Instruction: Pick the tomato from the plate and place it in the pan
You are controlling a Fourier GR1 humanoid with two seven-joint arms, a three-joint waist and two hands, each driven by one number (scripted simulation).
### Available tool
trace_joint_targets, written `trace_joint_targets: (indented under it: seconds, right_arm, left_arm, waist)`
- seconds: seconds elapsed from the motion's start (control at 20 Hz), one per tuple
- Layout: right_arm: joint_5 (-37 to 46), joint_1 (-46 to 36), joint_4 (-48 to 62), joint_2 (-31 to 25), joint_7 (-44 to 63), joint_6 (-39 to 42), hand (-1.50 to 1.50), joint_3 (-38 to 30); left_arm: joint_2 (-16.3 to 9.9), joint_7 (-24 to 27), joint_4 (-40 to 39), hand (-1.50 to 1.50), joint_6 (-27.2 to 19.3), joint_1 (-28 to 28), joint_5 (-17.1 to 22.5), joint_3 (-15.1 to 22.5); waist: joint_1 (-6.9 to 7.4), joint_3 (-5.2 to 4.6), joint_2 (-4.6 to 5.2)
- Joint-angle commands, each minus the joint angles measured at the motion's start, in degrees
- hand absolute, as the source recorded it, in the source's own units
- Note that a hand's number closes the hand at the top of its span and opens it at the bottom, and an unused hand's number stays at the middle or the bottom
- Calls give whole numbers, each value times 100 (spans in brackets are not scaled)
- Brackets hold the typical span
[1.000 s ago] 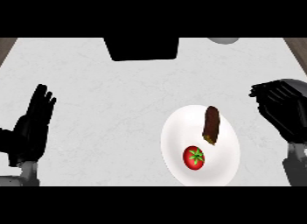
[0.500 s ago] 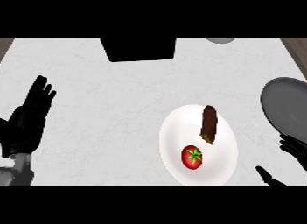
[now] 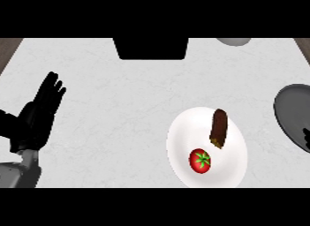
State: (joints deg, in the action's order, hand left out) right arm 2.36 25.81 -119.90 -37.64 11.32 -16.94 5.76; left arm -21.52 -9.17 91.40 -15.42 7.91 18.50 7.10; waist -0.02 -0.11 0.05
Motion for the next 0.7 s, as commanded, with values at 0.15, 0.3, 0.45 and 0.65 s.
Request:
trace_joint_targets:
  seconds: [0.15, 0.3, 0.45, 0.65]
  right_arm:
    - [349, -1510, 427, -714, 1724, 959, -150, 350]
    - [503, -1695, 261, -748, 2286, 1422, -150, 1025]
    - [-75, -2006, 564, -871, 2617, 2203, -150, 1226]
    - [-161, -2538, 284, -609, 3626, 2707, -150, 1835]
  left_arm:
    - [86, 10, -203, 0, 160, 188, 44, -117]
    - [84, -76, -188, 0, 134, 272, -66, -58]
    - [94, -86, -378, 0, 244, 402, -19, -90]
    - [12, -63, -245, 0, 330, 194, -5, -220]
  waist:
    - [133, 5, 30]
    - [144, 3, 26]
    - [165, 5, 41]
    - [135, 3, 7]
